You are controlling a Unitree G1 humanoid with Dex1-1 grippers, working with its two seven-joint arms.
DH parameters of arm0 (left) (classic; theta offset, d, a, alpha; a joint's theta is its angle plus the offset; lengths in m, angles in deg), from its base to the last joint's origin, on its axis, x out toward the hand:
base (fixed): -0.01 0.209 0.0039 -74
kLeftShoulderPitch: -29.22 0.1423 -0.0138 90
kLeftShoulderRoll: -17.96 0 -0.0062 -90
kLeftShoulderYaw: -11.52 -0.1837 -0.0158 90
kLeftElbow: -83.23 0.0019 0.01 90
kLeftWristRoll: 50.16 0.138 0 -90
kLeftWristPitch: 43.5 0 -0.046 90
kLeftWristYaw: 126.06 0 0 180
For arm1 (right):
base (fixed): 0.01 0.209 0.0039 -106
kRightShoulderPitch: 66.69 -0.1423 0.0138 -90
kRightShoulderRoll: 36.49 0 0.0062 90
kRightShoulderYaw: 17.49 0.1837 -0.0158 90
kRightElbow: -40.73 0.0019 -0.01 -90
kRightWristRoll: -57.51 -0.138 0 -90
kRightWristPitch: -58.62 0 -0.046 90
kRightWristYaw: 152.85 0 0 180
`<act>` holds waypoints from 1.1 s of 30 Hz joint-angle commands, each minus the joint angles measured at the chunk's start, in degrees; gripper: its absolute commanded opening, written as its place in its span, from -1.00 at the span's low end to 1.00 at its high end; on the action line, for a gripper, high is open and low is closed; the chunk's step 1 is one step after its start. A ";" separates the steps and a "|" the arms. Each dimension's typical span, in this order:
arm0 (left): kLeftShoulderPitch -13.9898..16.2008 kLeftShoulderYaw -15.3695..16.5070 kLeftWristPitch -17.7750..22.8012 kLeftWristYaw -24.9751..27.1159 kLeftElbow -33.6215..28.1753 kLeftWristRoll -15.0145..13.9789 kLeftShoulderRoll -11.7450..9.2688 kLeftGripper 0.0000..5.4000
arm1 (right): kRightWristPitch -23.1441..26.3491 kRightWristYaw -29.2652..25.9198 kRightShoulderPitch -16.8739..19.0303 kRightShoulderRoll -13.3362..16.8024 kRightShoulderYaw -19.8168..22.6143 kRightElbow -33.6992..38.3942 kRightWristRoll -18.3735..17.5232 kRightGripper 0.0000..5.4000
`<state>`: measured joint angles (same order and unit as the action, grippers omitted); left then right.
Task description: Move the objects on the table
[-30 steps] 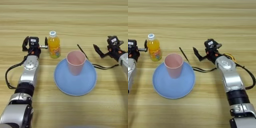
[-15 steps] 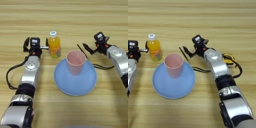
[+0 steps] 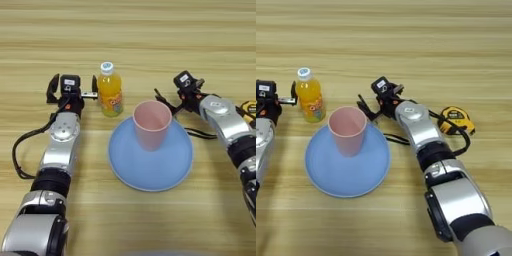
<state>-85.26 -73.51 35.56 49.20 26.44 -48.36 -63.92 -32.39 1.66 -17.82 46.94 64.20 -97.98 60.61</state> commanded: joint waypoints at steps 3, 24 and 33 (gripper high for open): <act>0.23 -0.08 1.06 0.00 -0.76 0.23 0.07 1.00 | -2.68 0.03 -1.77 -0.42 -0.47 -3.73 1.54 0.99; 0.16 0.35 1.36 -2.19 -0.78 1.04 -0.11 1.00 | -5.38 2.58 -3.10 -0.68 -0.24 -13.28 4.46 0.99; 0.11 0.28 1.55 -2.35 -0.82 1.01 -0.16 1.00 | -5.61 2.44 -2.90 -0.85 0.49 -12.60 3.78 0.99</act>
<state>-85.08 -73.08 36.17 47.08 26.09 -47.98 -63.88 -38.18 4.23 -20.51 46.19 64.47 -110.76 64.26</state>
